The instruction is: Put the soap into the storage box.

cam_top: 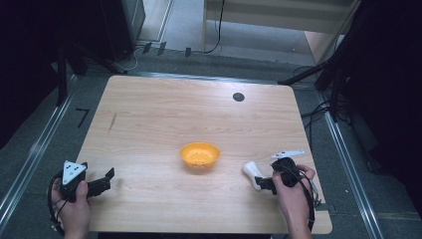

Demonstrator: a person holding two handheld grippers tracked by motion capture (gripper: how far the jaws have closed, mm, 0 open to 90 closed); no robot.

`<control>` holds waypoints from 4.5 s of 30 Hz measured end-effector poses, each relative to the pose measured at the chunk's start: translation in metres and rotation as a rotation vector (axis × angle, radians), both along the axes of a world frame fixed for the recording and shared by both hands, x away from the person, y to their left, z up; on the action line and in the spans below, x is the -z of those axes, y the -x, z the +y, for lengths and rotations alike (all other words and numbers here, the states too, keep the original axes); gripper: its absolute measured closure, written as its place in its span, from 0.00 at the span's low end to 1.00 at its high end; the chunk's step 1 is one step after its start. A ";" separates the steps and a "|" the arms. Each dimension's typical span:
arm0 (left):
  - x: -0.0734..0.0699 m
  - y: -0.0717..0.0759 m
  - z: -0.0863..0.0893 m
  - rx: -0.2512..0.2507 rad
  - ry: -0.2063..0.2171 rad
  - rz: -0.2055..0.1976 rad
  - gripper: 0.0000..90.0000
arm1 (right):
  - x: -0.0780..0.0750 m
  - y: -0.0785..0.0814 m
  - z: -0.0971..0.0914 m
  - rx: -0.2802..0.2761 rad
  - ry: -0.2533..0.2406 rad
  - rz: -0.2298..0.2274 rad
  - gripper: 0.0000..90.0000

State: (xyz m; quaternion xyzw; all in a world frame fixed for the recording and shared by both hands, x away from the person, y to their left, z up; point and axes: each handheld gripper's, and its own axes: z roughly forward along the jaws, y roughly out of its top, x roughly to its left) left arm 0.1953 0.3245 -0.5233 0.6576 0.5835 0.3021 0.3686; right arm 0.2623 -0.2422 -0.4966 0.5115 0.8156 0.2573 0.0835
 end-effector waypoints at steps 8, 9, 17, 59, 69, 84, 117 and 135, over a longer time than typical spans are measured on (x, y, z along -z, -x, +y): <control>0.000 -0.001 0.001 0.004 -0.003 0.005 0.08 | 0.002 -0.006 0.009 0.003 0.016 0.031 0.15; 0.000 -0.001 0.000 0.003 -0.002 0.006 0.08 | 0.002 -0.007 0.010 0.002 0.018 0.036 0.15; 0.000 -0.001 0.000 0.002 -0.010 0.009 0.08 | 0.005 -0.013 0.021 -0.011 0.036 0.097 0.24; 0.000 -0.001 0.000 0.005 -0.006 0.012 0.08 | 0.012 -0.022 0.040 -0.116 0.181 0.114 0.56; 0.000 -0.001 -0.001 0.003 -0.007 0.010 0.08 | -0.001 -0.022 0.040 -0.190 0.212 0.083 0.56; 0.000 -0.001 0.000 0.005 -0.003 0.012 0.08 | -0.020 -0.026 0.051 -0.266 0.252 0.019 0.57; 0.000 -0.001 -0.001 0.004 -0.007 0.013 0.08 | -0.048 -0.041 0.089 -0.572 0.237 -0.153 0.57; 0.000 -0.001 0.000 0.006 -0.005 0.011 0.08 | -0.049 -0.055 0.126 -0.691 0.252 -0.183 0.56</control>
